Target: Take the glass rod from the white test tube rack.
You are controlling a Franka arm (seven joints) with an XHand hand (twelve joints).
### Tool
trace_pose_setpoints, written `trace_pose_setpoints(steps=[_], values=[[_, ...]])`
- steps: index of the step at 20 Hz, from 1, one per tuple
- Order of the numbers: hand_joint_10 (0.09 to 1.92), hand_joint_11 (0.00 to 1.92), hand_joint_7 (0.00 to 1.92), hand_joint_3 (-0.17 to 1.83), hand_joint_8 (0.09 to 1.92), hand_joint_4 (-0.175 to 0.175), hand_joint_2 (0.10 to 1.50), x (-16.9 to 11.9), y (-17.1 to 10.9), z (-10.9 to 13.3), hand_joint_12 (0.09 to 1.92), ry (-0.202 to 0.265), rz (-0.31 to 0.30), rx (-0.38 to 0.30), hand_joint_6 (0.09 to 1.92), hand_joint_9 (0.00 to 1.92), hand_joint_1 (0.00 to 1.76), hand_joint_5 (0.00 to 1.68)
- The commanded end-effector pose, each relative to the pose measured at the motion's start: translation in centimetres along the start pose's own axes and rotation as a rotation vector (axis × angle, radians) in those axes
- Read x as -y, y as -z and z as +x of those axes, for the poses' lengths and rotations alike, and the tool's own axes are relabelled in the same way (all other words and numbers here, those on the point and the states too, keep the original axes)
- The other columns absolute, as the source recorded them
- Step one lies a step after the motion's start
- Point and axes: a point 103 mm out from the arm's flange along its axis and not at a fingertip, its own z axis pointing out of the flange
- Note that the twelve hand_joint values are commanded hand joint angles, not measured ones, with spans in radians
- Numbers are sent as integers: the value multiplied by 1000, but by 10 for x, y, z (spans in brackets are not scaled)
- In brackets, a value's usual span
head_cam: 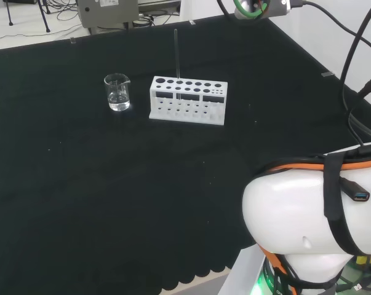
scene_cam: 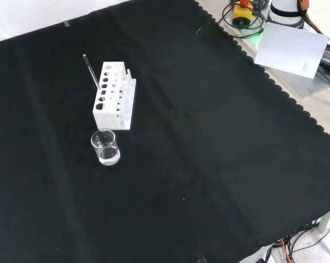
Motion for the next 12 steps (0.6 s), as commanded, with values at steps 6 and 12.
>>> trace_pose_setpoints(steps=[6,12], values=[[889,50,0,442,586,-120,881,0,-1,1,1421,-1,-4,10,87,74,499,4],[893,52,0,427,608,-120,889,-11,-3,10,1420,-10,-2,5,87,77,499,6]])
